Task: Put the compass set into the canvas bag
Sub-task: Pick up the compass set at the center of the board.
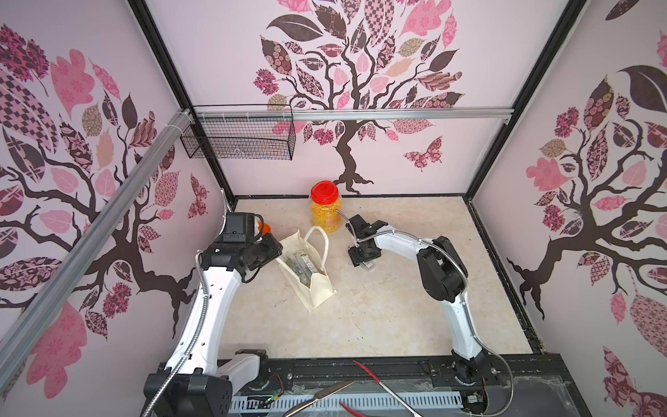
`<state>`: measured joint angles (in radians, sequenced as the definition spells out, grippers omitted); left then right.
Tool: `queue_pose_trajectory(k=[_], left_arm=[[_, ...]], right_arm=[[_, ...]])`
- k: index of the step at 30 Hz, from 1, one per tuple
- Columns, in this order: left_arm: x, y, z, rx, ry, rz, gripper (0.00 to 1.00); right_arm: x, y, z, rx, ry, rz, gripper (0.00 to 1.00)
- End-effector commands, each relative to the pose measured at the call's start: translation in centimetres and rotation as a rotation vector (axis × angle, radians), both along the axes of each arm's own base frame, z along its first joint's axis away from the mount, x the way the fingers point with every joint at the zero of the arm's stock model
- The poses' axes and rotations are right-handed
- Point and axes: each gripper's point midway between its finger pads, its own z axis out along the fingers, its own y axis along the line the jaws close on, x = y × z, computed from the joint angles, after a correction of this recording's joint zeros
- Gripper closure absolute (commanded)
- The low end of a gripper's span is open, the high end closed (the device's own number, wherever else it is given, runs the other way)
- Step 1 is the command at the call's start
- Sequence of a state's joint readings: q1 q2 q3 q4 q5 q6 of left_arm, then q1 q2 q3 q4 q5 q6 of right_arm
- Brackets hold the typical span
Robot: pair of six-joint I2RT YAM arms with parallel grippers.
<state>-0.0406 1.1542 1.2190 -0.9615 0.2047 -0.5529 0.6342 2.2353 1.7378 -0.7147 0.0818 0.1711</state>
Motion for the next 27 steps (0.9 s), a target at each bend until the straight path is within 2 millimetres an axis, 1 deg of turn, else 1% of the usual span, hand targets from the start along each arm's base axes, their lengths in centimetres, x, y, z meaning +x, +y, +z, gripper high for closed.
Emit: queue_pose_trajectory(k=[1, 3, 8, 13, 19, 22, 24, 27], left_arm=[[0.0, 0.1, -0.1, -0.001, -0.010, 0.002, 0.60], [0.0, 0.2, -0.1, 0.004, -0.009, 0.005, 0.60], [-0.2, 0.7, 0.1, 0.037, -0.011, 0.012, 0.60], [-0.6, 1.3, 0.5, 0.069, -0.020, 0.031, 0.59], [-0.9, 2.3, 1.1, 0.120, -0.031, 0.055, 0.47], [-1.1, 3.5, 2.0, 0.192, -0.038, 0.076, 0.40], [-1.2, 4.1, 2.6, 0.223, -0.048, 0.086, 0.39], [-1.1, 4.6, 2.8, 0.222, -0.049, 0.109, 0.37]], right_arm=[[-0.2, 0.2, 1.0, -0.006, -0.014, 0.032, 0.33], [-0.3, 0.3, 0.9, -0.003, -0.012, 0.035, 0.37], [-0.4, 0.8, 1.9, 0.030, -0.024, 0.043, 0.48], [-0.3, 1.2, 3.3, 0.061, -0.047, 0.044, 0.53], [-0.2, 1.5, 5.2, 0.098, -0.077, 0.043, 0.58], [-0.2, 1.8, 7.2, 0.137, -0.098, 0.036, 0.58], [-0.2, 2.1, 9.1, 0.174, -0.120, 0.031, 0.58], [0.1, 2.2, 12.2, 0.225, -0.170, 0.017, 0.59]])
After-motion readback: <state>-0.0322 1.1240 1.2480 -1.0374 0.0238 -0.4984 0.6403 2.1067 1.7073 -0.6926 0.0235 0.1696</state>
